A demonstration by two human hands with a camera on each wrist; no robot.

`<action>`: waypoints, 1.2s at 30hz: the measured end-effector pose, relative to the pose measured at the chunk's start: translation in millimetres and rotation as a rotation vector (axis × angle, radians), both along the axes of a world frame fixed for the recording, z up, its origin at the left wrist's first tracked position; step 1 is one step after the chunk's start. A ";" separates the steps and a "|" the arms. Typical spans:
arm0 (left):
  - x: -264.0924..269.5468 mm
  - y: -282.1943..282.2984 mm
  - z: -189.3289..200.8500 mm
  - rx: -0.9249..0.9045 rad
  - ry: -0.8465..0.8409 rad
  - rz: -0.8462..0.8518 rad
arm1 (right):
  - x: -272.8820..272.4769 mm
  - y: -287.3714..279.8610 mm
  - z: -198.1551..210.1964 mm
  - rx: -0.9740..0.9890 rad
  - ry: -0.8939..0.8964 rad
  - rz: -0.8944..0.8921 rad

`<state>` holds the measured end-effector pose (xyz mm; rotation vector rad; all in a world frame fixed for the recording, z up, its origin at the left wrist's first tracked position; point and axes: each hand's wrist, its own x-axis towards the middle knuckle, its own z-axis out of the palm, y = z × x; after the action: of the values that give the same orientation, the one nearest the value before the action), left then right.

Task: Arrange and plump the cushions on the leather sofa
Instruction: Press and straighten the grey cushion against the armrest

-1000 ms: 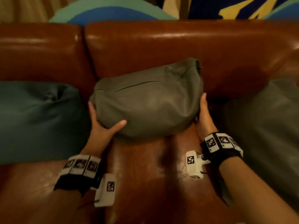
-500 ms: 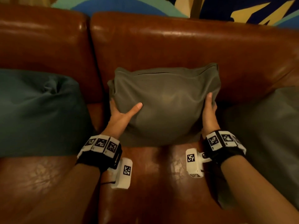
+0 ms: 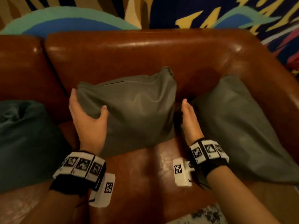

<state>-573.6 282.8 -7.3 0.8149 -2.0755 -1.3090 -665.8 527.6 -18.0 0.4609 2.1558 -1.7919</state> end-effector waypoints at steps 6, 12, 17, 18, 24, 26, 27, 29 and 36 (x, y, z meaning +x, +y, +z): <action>-36.7 68.0 60.8 -0.214 0.201 -0.519 | 66.0 103.4 52.9 0.326 0.307 -0.248; -89.1 176.4 80.6 -0.125 0.158 -0.983 | 114.5 210.7 71.0 0.604 0.003 -0.568; -143.2 245.8 59.4 -0.045 -0.070 -1.018 | 119.8 246.5 35.2 0.370 -0.119 -0.838; -153.6 256.3 49.8 -0.010 -0.166 -1.006 | 117.7 248.8 29.9 0.260 -0.123 -0.884; -185.8 293.5 -2.6 0.048 -0.531 -1.040 | 91.5 263.2 16.6 0.006 -0.175 -0.977; -188.5 303.0 -6.2 -0.001 -0.521 -0.958 | 87.4 273.2 11.2 -0.075 -0.161 -0.977; -191.1 306.3 -4.3 0.028 -0.512 -0.896 | 86.1 280.0 7.2 -0.124 -0.150 -0.966; -203.4 308.3 -3.1 0.073 -0.502 -0.769 | 87.4 290.6 9.5 -0.183 -0.113 -0.920; -206.8 311.1 -7.4 -0.035 -0.459 -0.723 | 129.3 289.1 21.3 -0.312 -0.103 -0.933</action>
<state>-780.4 593.9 -14.7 0.3628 -2.9226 -1.5263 -536.5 816.7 3.3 1.6151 1.6226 -2.3960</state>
